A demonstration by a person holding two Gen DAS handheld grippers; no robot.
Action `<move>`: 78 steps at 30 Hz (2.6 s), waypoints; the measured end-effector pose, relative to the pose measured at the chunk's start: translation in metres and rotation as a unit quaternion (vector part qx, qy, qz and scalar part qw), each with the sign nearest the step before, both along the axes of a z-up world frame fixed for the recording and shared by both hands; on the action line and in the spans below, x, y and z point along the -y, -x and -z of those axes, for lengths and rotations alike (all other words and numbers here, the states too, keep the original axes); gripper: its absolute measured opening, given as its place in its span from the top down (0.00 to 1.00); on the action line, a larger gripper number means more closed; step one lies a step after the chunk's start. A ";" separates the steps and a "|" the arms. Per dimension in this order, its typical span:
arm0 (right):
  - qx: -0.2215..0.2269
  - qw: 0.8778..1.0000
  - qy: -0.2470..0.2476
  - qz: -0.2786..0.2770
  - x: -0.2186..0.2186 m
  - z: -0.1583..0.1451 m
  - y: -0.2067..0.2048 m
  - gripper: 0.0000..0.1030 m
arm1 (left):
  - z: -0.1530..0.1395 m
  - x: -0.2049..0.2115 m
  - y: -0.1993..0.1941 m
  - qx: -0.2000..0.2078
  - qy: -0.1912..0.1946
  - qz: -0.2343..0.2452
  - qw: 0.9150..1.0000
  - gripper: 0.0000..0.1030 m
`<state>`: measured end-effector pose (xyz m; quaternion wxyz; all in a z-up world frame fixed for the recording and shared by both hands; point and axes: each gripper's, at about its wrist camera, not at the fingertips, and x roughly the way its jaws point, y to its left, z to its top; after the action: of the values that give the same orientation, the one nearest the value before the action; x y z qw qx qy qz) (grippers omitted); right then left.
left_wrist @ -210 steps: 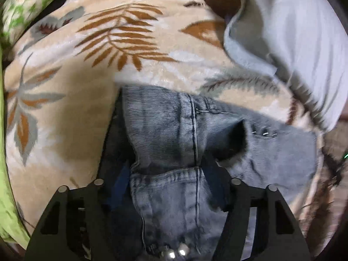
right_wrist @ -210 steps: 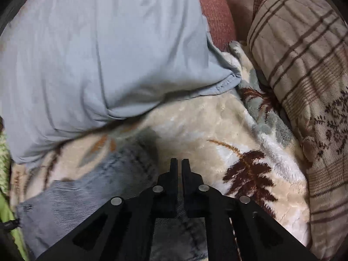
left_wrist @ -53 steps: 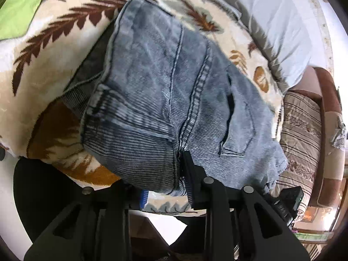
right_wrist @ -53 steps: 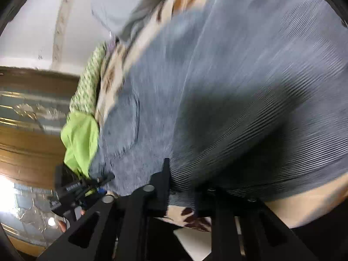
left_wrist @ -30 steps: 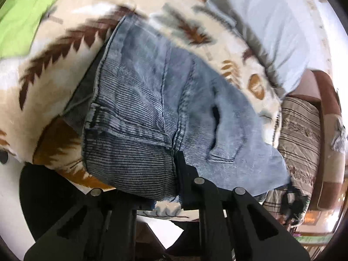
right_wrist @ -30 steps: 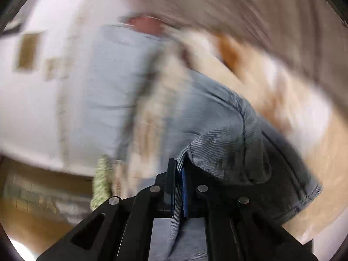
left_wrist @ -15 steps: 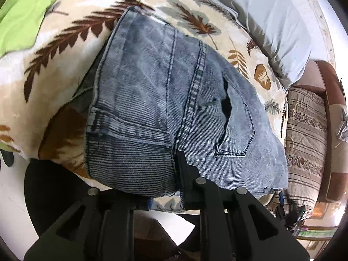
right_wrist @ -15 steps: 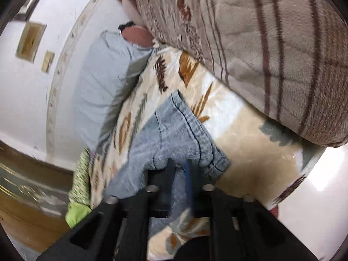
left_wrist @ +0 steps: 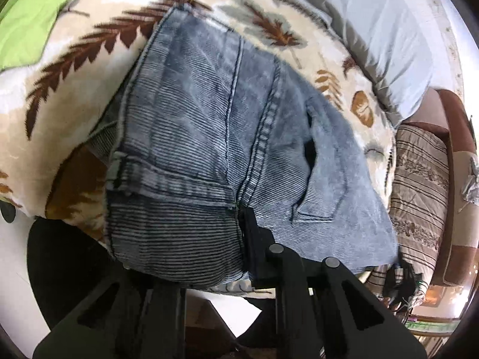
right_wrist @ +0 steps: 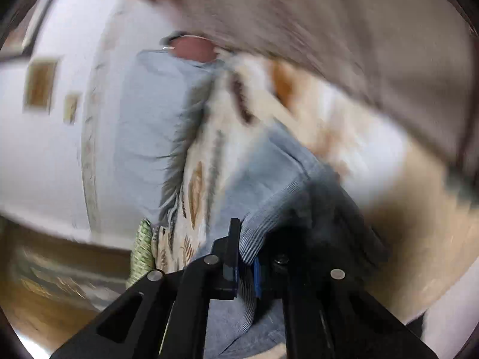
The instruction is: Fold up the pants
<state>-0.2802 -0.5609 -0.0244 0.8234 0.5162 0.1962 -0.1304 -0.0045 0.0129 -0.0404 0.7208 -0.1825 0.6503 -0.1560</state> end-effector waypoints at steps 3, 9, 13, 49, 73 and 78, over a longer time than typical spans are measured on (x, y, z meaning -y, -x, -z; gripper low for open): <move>-0.054 0.995 0.081 -0.017 -0.016 -0.013 0.007 0.94 | -0.002 0.000 0.004 0.015 -0.016 0.012 1.000 0.87; -0.152 0.987 0.048 -0.013 -0.017 0.048 0.019 0.94 | 0.020 -0.007 0.000 -0.020 -0.012 0.002 1.000 0.87; -0.128 0.988 0.086 -0.018 -0.023 0.022 0.021 0.93 | -0.001 -0.008 0.006 0.014 -0.017 0.015 1.000 0.87; -0.219 0.876 0.232 -0.362 -0.222 0.030 -0.334 0.38 | 0.001 -0.066 -0.119 0.014 0.032 0.037 0.999 0.33; -0.223 0.863 0.278 -0.357 -0.230 0.026 -0.336 0.90 | -0.015 -0.034 -0.140 0.061 0.002 0.100 0.993 0.66; -0.184 0.892 0.227 -0.345 -0.217 0.009 -0.306 0.63 | -0.021 -0.049 -0.111 0.059 0.029 0.110 0.992 0.49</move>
<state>0.0257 -0.3436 -0.0331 0.8607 0.1819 0.4746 0.0285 0.1065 0.0618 -0.0194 0.7307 -0.1212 0.6182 -0.2631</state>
